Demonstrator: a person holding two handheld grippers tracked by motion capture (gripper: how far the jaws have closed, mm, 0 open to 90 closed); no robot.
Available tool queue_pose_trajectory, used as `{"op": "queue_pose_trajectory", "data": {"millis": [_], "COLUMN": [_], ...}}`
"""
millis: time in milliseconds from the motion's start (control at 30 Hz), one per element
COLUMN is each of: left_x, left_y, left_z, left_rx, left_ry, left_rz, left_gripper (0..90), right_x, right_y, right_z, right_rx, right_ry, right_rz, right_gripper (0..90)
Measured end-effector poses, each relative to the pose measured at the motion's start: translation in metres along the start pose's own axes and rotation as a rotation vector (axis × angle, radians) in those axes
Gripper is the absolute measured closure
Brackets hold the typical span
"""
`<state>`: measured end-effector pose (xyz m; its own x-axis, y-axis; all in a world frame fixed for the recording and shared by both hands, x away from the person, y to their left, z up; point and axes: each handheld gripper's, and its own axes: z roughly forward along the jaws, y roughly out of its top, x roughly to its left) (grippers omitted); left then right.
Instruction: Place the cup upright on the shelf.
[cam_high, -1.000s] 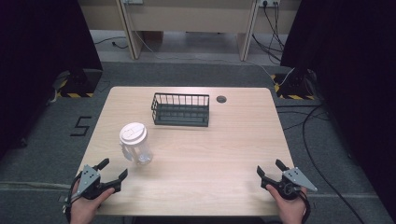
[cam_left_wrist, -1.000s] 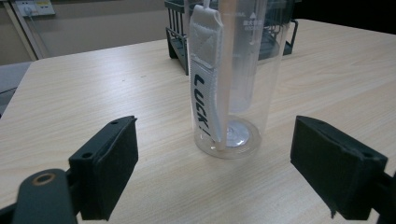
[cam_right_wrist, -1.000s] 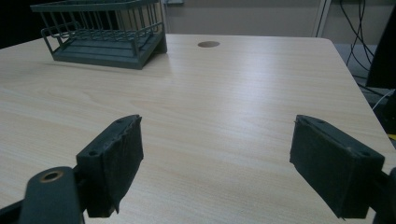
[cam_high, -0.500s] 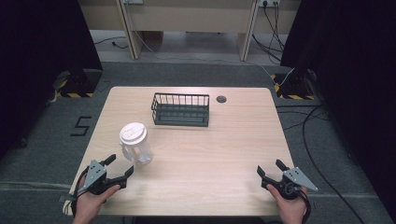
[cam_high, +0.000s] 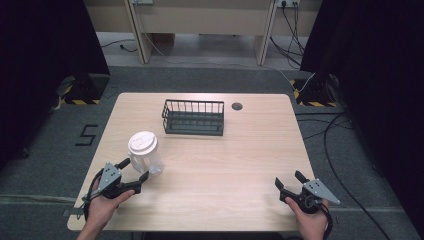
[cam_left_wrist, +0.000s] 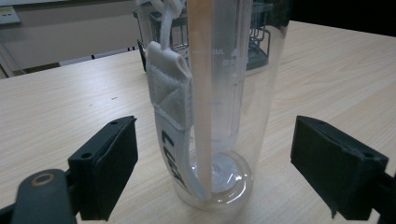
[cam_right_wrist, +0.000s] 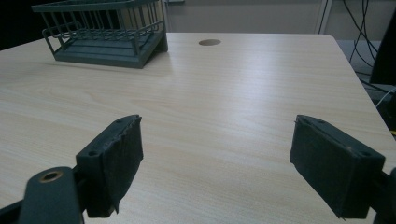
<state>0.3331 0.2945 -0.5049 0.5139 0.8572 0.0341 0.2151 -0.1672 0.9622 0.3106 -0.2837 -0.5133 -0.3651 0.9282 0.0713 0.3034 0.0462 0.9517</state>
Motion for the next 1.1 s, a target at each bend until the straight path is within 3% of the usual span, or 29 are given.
{"op": "queue_pose_trajectory", "data": {"millis": [300, 1100], "left_x": [0.001, 0.004], "left_y": [-0.001, 0.001], "left_z": [0.017, 0.044], "left_rx": [-0.012, -0.019], "left_ry": [-0.029, -0.042], "left_rz": [0.002, 0.007], "left_gripper": [14.4, 14.3], "right_x": [0.0, -0.001], "right_y": [0.0, 0.0], "right_z": [0.0, 0.001], "right_rx": [0.001, 0.009], "right_ry": [0.0, 0.002], "right_rz": [0.0, 0.01], "right_gripper": [17.7, 18.1]}}
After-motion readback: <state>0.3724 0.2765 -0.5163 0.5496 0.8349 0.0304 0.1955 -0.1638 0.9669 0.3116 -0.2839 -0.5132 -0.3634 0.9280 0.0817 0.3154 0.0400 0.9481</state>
